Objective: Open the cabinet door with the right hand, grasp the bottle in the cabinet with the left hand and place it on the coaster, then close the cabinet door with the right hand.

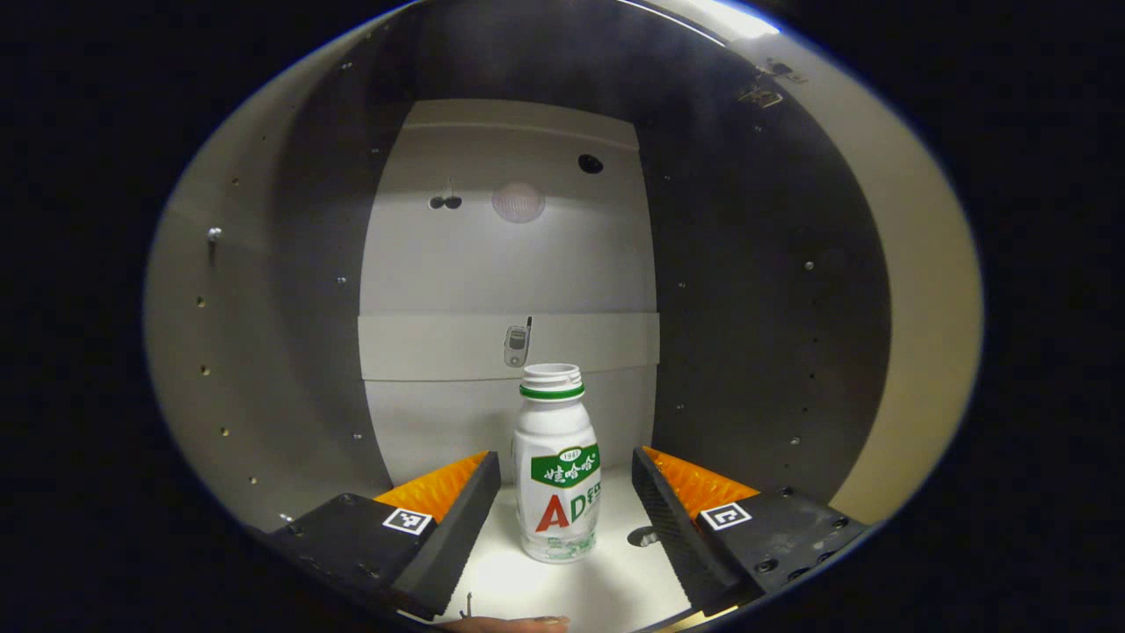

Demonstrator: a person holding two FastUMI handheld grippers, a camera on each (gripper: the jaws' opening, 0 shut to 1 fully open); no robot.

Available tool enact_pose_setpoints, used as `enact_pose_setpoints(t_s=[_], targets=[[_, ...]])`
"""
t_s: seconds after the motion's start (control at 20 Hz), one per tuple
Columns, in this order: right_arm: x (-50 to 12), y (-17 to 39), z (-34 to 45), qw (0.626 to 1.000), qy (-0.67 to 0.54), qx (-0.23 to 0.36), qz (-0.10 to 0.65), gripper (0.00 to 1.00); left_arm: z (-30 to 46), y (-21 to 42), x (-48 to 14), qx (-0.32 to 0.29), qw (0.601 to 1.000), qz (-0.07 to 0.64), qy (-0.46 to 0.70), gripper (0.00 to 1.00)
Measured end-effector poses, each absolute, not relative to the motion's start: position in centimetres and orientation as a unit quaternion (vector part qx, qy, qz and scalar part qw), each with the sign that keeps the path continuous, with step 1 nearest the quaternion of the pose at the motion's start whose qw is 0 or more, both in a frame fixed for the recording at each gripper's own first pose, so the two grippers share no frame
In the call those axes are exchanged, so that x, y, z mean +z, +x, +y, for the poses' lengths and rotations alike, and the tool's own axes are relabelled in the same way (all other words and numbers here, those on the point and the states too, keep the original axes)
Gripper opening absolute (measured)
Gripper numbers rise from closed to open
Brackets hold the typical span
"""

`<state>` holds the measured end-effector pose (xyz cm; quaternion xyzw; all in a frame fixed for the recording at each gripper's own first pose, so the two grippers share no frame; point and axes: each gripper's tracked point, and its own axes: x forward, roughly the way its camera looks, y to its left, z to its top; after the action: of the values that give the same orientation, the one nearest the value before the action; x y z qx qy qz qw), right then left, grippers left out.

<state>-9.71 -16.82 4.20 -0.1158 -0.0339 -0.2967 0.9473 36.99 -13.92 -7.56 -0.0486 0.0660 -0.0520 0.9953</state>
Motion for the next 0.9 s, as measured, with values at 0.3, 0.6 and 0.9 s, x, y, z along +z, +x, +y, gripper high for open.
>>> enact_pose_setpoints(t_s=[0.3,0.6,0.9], targets=[[4.5,-8.4,-17.1,0.947,-0.118,-0.298,-0.024,0.06,-14.0,40.8,-8.4,-0.042,0.996,0.059,-0.051,0.95],[4.8,-8.6,-17.6,0.946,-0.106,-0.304,-0.025,0.05,-13.5,42.1,-8.5,-0.023,0.998,0.046,-0.033,0.92],[4.6,-7.8,-17.3,0.946,-0.113,-0.304,-0.016,0.05,-13.3,41.9,-8.4,-0.032,0.996,0.053,-0.062,0.74]])
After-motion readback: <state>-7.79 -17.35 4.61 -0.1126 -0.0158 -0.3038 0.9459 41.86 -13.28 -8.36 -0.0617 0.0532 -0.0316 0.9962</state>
